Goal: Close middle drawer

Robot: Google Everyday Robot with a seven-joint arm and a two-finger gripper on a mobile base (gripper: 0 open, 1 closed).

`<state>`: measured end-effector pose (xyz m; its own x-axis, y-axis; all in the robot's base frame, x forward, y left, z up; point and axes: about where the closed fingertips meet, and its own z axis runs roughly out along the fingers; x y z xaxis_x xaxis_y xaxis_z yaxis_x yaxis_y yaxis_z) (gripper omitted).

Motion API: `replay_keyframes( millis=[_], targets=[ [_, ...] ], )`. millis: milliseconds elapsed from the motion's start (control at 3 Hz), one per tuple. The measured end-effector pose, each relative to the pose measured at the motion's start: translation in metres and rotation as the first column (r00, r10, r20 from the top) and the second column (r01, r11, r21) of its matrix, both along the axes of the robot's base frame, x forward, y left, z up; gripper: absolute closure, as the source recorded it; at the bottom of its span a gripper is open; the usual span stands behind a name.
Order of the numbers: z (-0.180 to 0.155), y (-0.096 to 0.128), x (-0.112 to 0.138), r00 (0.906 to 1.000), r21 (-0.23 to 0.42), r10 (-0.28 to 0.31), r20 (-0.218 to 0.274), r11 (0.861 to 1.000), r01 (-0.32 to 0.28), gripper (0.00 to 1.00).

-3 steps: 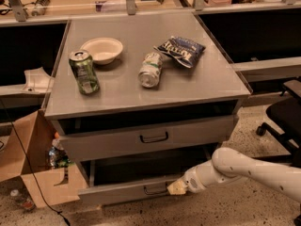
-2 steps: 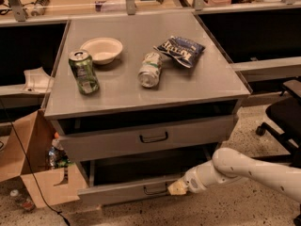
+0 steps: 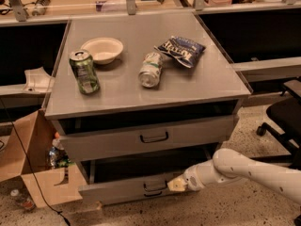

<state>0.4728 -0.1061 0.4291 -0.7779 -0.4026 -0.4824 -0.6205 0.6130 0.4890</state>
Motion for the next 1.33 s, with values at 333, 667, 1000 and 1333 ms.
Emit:
replay_keyframes(
  millis=[333, 667, 1000, 1333],
  targets=[
    [0.006, 0.002, 0.013, 0.9993, 0.006, -0.011, 0.036, 1.0, 0.011, 1.0],
    [0.013, 0.003, 0.027, 0.9967, 0.014, -0.025, 0.078, 1.0, 0.024, 1.0],
    [0.009, 0.007, 0.031, 0.9965, 0.023, -0.031, 0.078, 0.999, 0.03, 1.0],
    [0.014, 0.013, 0.041, 0.9936, 0.038, -0.035, 0.107, 0.999, 0.031, 1.0]
  ],
)
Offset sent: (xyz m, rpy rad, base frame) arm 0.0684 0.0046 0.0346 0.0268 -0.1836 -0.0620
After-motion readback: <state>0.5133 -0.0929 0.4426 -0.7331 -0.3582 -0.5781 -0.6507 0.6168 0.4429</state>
